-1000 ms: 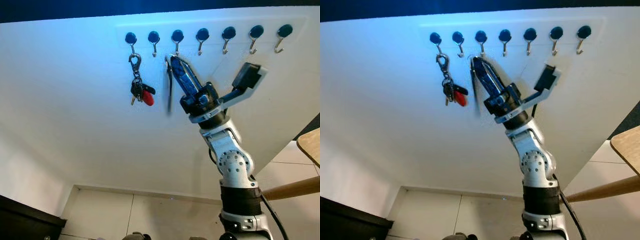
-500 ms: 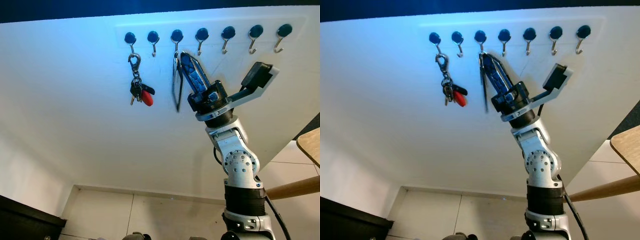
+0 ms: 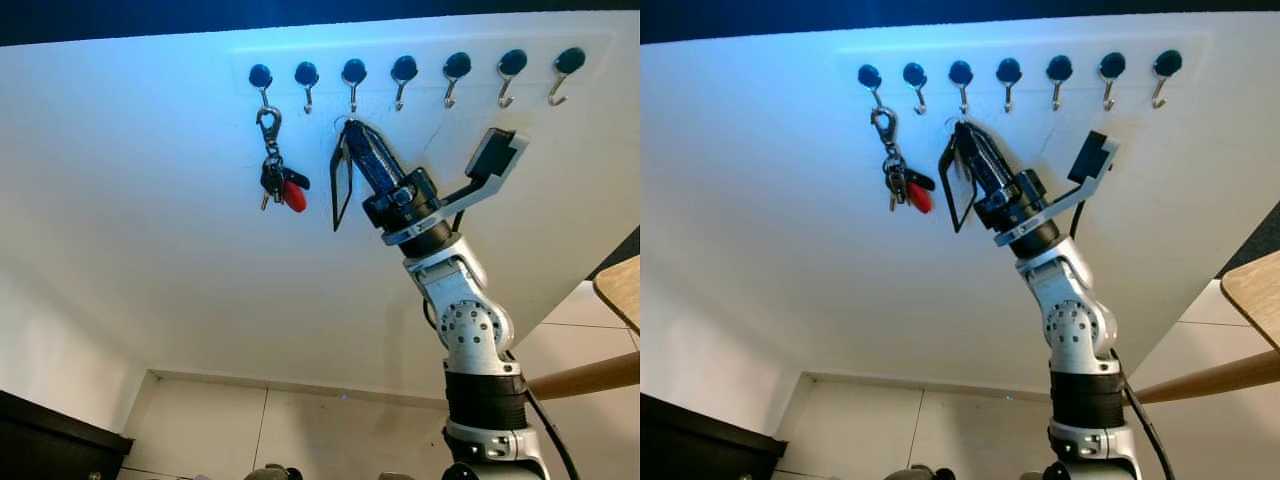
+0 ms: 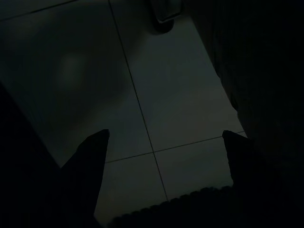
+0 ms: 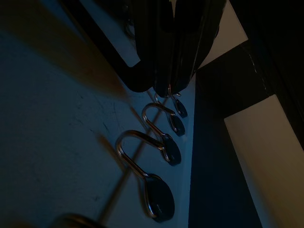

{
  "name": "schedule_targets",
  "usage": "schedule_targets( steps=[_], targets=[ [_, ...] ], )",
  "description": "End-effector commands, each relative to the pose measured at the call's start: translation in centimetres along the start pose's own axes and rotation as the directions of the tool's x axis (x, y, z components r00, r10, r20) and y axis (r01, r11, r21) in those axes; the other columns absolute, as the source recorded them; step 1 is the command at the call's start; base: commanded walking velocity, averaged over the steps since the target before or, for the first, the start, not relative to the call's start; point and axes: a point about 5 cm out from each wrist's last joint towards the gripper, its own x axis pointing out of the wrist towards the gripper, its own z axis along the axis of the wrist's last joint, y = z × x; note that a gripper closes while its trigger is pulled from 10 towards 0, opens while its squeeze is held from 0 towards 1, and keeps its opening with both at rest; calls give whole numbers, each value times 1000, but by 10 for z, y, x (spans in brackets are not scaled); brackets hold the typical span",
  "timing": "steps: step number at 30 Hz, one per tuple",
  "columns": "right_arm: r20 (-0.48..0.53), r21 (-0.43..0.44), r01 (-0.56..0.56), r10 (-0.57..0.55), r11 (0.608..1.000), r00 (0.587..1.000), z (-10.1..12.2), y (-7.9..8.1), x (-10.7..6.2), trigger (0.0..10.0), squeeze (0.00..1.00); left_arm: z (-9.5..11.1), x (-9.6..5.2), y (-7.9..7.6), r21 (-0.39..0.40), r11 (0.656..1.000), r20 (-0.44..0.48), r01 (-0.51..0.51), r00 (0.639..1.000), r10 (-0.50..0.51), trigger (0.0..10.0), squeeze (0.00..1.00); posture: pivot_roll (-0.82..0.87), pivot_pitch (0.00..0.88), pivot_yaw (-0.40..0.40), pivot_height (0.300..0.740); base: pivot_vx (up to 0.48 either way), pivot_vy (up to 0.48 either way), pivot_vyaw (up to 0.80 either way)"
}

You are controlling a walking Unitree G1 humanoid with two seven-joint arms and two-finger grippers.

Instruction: Hang keys on a hook

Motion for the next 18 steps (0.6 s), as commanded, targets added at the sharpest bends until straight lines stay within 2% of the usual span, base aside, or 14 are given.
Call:
schedule_targets(
  steps=[1,18],
  targets=[
    [-1,3,-18,18,1000,1000,-2,3,3,10000,0,21,0,3,29,1000,80,-10,997,8,10000,0,-158,118,112,740,0,0,0],
    [30,11,-45,45,999,999,4,6,6,10000,0,21,0,2,34,999,80,-11,997,9,10000,0,-159,115,109,740,0,0,0]
  ],
)
